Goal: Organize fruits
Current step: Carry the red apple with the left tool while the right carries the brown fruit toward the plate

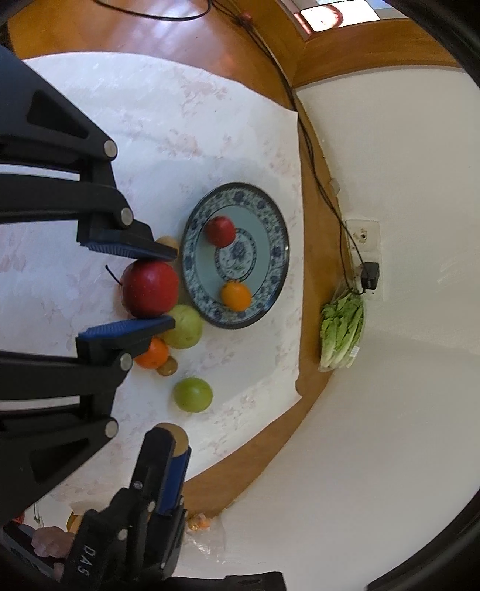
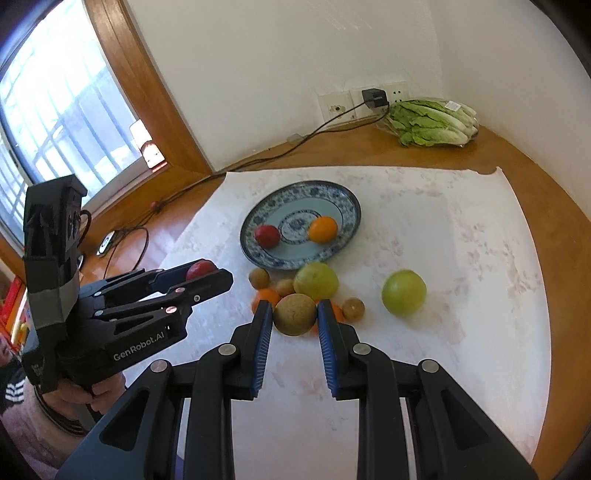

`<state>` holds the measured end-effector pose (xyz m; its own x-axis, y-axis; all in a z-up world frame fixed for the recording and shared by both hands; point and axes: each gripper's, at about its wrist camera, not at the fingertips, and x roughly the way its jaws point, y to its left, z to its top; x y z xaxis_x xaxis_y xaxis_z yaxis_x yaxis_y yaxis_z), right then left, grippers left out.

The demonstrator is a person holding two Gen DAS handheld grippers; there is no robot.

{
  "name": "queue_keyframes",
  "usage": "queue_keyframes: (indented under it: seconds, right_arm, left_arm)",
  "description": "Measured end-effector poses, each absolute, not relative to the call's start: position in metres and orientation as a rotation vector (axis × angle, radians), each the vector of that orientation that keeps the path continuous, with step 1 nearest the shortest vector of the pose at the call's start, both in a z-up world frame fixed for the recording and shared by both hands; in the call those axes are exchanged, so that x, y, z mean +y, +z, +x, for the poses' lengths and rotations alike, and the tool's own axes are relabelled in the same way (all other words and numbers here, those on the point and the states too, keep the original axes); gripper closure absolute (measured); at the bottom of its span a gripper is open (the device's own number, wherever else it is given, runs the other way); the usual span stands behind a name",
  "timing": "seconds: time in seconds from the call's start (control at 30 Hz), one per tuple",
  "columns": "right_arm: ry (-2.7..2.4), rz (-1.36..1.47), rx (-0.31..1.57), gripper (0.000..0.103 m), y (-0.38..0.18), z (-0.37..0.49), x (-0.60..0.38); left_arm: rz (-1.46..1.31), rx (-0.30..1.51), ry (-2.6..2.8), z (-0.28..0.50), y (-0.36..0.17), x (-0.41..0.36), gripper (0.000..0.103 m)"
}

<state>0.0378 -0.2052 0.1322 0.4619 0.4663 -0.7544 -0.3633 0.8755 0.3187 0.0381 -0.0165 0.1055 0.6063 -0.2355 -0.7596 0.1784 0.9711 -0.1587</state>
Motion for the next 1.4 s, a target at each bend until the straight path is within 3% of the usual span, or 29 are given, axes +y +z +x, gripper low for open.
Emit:
queue_keyframes:
  seconds: [0.47,1.4]
  right_arm:
    - [0.486,0.127,0.981,0.077,0.13,0.089,-0.188]
    - [0.492,0.053,1.009,0.077,0.068,0.13,-0.153]
  left_arm:
    - [-0.043,0.865,-0.209,0.078,0.113,-0.007,0.072]
    - [-0.09,0.928,-0.176,0.156,0.053,0.001,0.072]
